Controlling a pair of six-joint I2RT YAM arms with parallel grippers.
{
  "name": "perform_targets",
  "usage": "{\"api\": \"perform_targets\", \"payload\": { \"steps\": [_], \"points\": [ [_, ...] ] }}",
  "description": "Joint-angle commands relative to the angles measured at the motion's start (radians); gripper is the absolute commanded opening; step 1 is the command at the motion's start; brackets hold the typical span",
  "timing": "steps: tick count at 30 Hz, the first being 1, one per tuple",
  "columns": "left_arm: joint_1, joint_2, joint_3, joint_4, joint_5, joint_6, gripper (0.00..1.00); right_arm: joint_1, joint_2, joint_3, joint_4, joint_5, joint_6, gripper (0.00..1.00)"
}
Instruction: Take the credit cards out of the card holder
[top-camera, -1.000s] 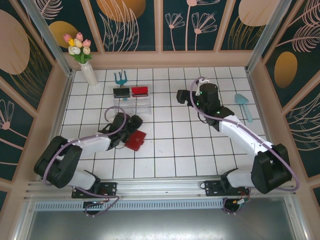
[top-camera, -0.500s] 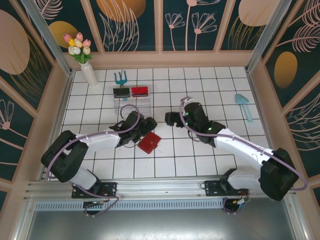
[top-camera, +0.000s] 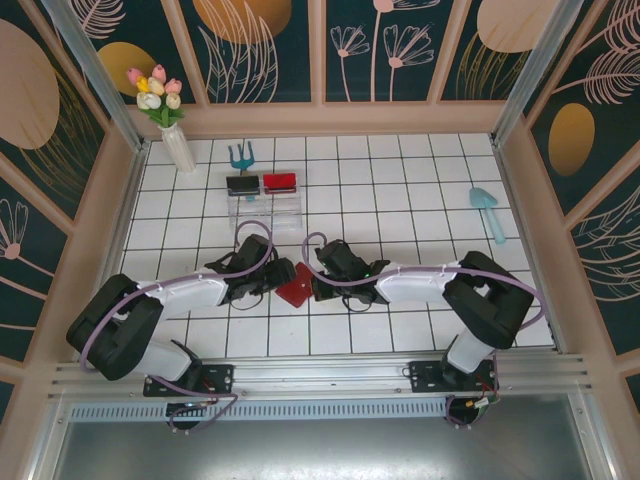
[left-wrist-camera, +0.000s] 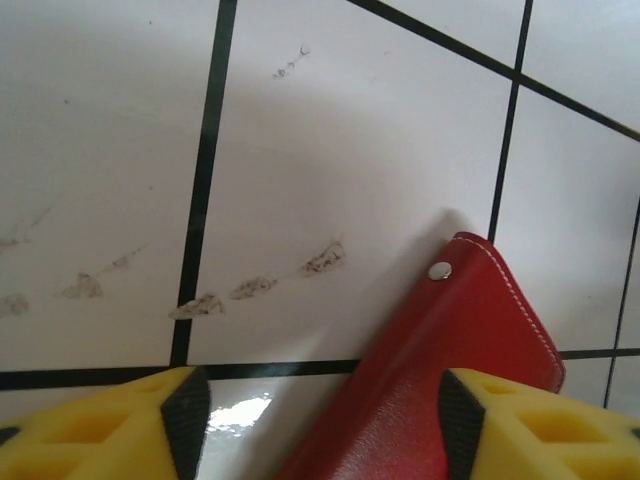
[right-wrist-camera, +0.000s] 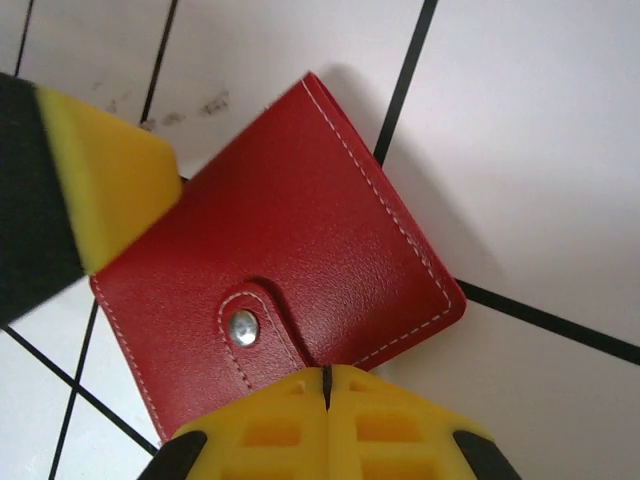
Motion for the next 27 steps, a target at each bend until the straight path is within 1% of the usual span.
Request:
{"api": "perform_targets", "payload": {
  "steps": [1,3,5,6,11,13,17,19,21,22,23,24,26,27],
  "points": [
    [-0.002,0.012,-0.037,0.064,0.082,-0.007,0.57,0.003,-0.005,-0.033,0.053,-0.049,0.019,0.04],
    [-0.001,-0.002,-0.066,0.096,0.106,-0.036,0.56,-0.017,0.010,-0.046,0.061,-0.060,0.023,0.04],
    [-0.007,-0.024,-0.098,0.130,0.124,-0.071,0.51,-0.055,0.033,-0.049,0.070,-0.070,0.019,0.02],
    [-0.013,-0.032,-0.108,0.143,0.128,-0.084,0.51,-0.073,0.043,-0.048,0.073,-0.073,0.015,0.00],
    [-0.059,-0.046,-0.122,0.176,0.139,-0.129,0.49,-0.150,0.091,0.018,0.055,-0.078,-0.050,0.00],
    [-0.067,-0.045,-0.124,0.177,0.147,-0.132,0.44,-0.175,0.107,0.049,0.038,-0.076,-0.076,0.00],
    [-0.069,-0.051,-0.146,0.177,0.156,-0.118,0.46,-0.208,0.143,0.109,-0.005,-0.080,-0.122,0.00],
    [-0.068,-0.043,-0.153,0.180,0.158,-0.108,0.46,-0.204,0.153,0.143,-0.051,-0.068,-0.130,0.05],
    [-0.068,-0.030,-0.159,0.189,0.158,-0.107,0.43,-0.184,0.149,0.181,-0.125,-0.004,-0.120,0.07],
    [-0.069,-0.027,-0.165,0.198,0.158,-0.109,0.43,-0.161,0.140,0.204,-0.170,0.056,-0.116,0.12],
    [-0.069,-0.028,-0.174,0.210,0.159,-0.112,0.37,-0.134,0.131,0.225,-0.213,0.111,-0.113,0.17],
    [-0.069,-0.032,-0.180,0.217,0.157,-0.114,0.32,-0.112,0.125,0.244,-0.249,0.160,-0.108,0.17],
    [-0.068,-0.047,-0.195,0.220,0.146,-0.115,0.33,-0.069,0.122,0.289,-0.320,0.236,-0.079,0.23],
    [-0.069,-0.054,-0.203,0.222,0.144,-0.113,0.31,-0.058,0.125,0.304,-0.343,0.242,-0.070,0.24]
  ]
}}
